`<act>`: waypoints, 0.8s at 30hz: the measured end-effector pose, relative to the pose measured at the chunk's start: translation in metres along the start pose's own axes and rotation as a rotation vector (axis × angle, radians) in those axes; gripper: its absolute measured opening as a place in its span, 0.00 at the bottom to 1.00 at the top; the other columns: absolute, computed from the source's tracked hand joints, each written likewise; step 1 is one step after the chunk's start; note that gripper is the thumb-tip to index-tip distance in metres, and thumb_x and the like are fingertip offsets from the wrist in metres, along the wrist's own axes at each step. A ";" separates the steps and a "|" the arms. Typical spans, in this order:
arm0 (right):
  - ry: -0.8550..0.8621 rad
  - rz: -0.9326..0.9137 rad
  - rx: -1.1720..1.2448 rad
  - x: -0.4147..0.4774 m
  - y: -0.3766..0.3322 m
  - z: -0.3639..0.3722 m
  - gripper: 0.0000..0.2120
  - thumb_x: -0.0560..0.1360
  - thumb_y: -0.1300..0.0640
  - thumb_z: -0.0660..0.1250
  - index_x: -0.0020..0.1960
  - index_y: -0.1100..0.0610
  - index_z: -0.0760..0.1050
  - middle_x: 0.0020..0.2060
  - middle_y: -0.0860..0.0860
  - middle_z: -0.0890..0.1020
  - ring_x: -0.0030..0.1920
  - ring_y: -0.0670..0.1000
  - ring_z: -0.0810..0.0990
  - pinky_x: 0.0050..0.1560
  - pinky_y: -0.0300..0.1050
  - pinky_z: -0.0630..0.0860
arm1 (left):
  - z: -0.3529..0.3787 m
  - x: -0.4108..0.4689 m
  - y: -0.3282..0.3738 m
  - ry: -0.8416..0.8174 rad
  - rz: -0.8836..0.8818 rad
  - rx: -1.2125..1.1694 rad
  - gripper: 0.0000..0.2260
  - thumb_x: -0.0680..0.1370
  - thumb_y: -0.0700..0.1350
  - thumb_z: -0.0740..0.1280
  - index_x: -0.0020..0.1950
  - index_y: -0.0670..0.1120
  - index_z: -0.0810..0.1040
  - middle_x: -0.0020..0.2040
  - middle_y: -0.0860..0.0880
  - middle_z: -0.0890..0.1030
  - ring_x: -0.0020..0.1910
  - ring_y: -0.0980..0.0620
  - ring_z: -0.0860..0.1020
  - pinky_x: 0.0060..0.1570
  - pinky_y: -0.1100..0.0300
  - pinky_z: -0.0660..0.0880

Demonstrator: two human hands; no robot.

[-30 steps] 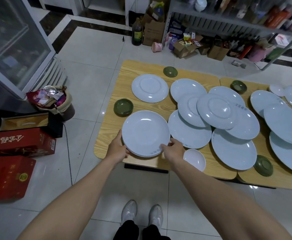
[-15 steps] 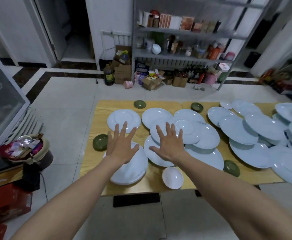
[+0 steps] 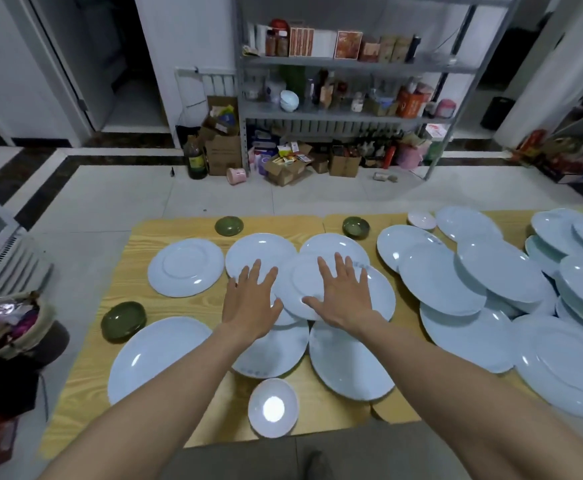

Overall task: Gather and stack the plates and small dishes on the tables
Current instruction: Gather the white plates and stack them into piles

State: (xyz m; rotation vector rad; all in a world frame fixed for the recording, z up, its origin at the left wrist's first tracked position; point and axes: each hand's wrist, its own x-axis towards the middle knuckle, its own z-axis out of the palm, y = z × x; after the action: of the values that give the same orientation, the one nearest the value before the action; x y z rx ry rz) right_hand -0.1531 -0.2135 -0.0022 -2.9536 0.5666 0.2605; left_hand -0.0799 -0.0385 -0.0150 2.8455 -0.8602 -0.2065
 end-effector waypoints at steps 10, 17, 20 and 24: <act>-0.204 0.561 1.080 0.074 0.080 0.020 0.40 0.75 0.46 0.72 0.79 0.58 0.57 0.75 0.53 0.66 0.72 0.57 0.68 0.65 0.51 0.69 | 0.045 0.091 0.038 -0.120 -0.614 -0.733 0.30 0.75 0.53 0.69 0.73 0.44 0.65 0.68 0.42 0.72 0.66 0.42 0.72 0.59 0.55 0.69; -0.225 0.658 1.076 0.101 0.088 0.042 0.28 0.68 0.49 0.78 0.61 0.59 0.70 0.53 0.53 0.76 0.51 0.55 0.76 0.55 0.51 0.78 | 0.066 0.124 0.034 -0.171 -0.686 -0.665 0.29 0.68 0.58 0.75 0.61 0.42 0.72 0.59 0.44 0.76 0.56 0.44 0.76 0.46 0.56 0.69; -0.211 0.677 1.040 0.102 0.086 0.045 0.22 0.67 0.51 0.79 0.52 0.58 0.71 0.48 0.53 0.77 0.49 0.55 0.77 0.51 0.49 0.78 | 0.065 0.127 0.032 -0.178 -0.755 -0.698 0.22 0.67 0.54 0.77 0.49 0.42 0.72 0.48 0.45 0.77 0.47 0.44 0.77 0.38 0.56 0.70; -0.196 0.695 1.053 0.104 0.084 0.036 0.25 0.66 0.51 0.80 0.54 0.58 0.70 0.51 0.53 0.78 0.52 0.55 0.78 0.55 0.51 0.79 | 0.054 0.131 0.027 -0.184 -0.816 -0.827 0.26 0.61 0.54 0.80 0.47 0.42 0.72 0.47 0.43 0.80 0.48 0.43 0.80 0.33 0.57 0.70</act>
State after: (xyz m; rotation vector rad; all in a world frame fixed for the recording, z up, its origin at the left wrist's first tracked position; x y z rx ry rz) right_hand -0.0950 -0.3224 -0.0647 -1.6443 1.2088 0.2066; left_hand 0.0041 -0.1403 -0.0733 2.2017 0.3740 -0.7217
